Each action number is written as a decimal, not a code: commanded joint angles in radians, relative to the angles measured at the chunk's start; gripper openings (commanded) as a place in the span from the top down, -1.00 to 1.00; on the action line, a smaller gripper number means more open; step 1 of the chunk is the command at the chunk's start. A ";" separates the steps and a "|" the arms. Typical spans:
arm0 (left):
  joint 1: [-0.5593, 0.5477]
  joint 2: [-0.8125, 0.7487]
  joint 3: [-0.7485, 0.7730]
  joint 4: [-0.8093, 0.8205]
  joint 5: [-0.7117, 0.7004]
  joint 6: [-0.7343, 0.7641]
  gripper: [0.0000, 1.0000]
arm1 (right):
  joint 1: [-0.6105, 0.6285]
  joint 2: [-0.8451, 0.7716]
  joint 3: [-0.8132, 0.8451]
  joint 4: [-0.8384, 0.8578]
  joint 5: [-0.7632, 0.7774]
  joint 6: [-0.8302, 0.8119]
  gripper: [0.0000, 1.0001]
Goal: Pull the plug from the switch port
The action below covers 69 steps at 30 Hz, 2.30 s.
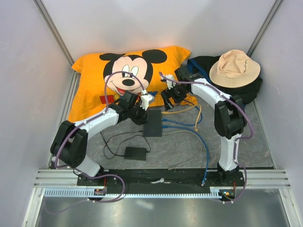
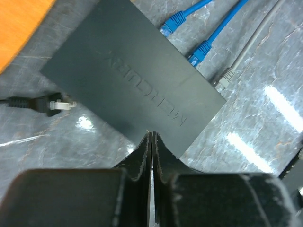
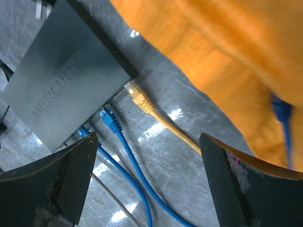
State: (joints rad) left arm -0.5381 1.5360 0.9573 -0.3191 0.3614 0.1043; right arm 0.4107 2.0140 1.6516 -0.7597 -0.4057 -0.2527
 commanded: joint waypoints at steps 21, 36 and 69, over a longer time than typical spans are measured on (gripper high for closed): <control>-0.031 0.191 0.009 0.043 0.016 -0.057 0.97 | -0.042 0.387 0.243 -0.113 -0.291 -0.071 -0.32; -0.033 0.190 0.009 0.025 -0.015 -0.051 0.96 | -0.043 0.523 0.263 -0.317 -0.258 -0.289 -0.15; -0.048 0.205 0.017 0.017 -0.012 -0.063 0.96 | -0.035 0.667 0.415 -0.412 -0.162 -0.086 0.14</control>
State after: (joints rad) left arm -0.5716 1.6928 0.9771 -0.2485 0.3916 0.0635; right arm 0.3359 2.5614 2.1410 -1.1942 -0.8948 -0.3813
